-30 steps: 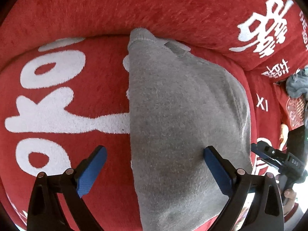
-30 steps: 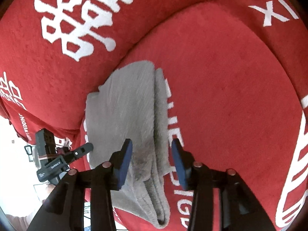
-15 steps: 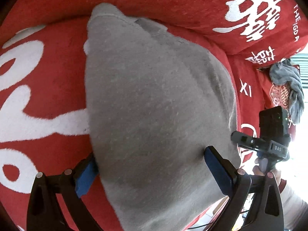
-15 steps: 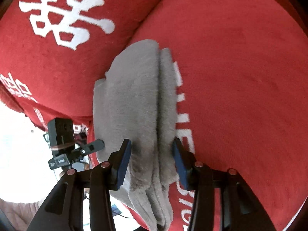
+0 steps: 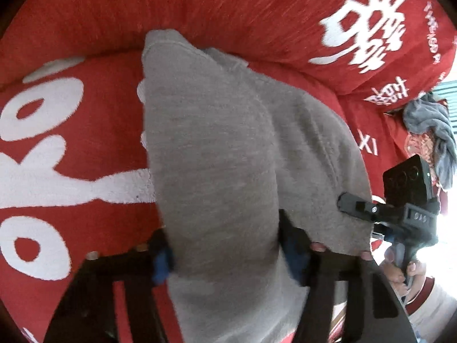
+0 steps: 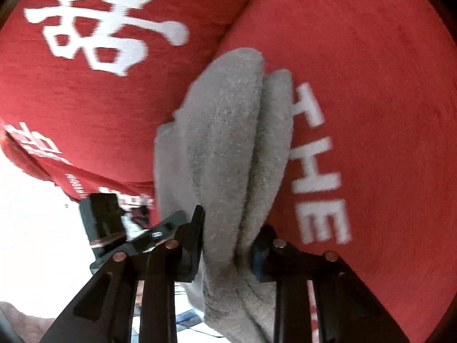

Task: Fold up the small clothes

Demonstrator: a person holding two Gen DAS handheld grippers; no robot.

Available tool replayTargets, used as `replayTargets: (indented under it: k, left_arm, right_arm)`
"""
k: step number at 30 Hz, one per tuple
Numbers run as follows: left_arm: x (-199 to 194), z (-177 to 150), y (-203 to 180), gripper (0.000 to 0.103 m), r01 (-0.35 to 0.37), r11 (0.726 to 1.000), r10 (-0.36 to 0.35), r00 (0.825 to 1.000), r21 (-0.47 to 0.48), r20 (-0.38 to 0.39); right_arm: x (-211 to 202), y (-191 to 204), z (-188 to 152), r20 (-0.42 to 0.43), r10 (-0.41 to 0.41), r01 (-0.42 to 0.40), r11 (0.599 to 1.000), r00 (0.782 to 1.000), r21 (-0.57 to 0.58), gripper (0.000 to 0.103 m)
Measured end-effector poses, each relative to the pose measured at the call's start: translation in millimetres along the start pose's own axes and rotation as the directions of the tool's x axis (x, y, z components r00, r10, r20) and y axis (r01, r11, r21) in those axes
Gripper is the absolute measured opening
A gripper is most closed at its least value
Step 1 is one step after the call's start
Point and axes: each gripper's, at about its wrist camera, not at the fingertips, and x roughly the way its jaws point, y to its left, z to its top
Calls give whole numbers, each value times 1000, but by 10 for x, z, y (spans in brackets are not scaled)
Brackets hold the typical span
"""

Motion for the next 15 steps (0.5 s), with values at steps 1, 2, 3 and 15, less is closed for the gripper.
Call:
replayTargets:
  k: [1, 2, 3, 15]
  left_arm:
    - [-39, -6, 6, 56, 12, 1000, -12, 1000, 3, 4]
    - [-91, -19, 18, 56, 34, 999, -34, 999, 4, 7]
    - [-148, -34, 28, 56, 59, 998, -59, 998, 3, 11]
    - [-942, -450, 241, 56, 107, 994, -108, 992, 21, 72]
  right_arm:
    - [-16, 58, -39, 2, 28, -28, 1000, 1000, 2, 29]
    - [-12, 113, -70, 3, 41, -41, 999, 999, 0, 29]
    - [-14, 178, -111, 4, 51, -51, 999, 999, -4, 29]
    - [38, 828, -696, -4, 144, -144, 989, 990, -22, 29]
